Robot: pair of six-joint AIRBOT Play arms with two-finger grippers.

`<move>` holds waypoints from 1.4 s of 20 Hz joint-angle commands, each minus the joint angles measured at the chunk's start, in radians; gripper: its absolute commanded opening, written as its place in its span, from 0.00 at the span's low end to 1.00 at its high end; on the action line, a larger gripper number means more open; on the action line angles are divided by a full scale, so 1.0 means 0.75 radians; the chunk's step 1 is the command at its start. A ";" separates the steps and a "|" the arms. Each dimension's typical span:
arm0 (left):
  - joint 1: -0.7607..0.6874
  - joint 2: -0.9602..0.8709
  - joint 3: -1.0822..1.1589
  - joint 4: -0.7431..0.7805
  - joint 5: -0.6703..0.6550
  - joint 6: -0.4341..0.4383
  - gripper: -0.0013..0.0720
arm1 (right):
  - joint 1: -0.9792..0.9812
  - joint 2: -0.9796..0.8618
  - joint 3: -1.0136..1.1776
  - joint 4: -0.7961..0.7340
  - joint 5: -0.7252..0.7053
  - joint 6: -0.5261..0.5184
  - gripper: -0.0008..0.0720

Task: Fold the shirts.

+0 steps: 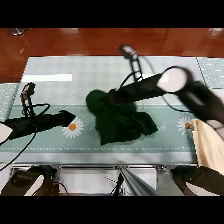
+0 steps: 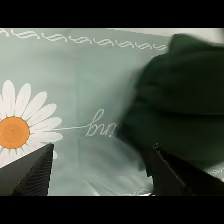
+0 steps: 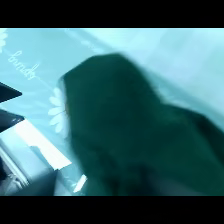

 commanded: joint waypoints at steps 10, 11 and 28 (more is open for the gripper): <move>-0.007 -0.046 -0.040 -0.205 -0.292 0.071 0.98 | -1.252 0.407 -0.231 -0.383 0.449 -0.001 0.86; -0.022 -0.101 -0.061 -0.275 -0.249 0.111 0.98 | -1.316 0.474 -0.385 -0.353 0.417 -0.002 0.86; -0.338 -1.225 0.545 -0.627 -0.157 0.497 0.06 | -1.336 0.625 -1.024 -0.012 0.339 -0.224 0.86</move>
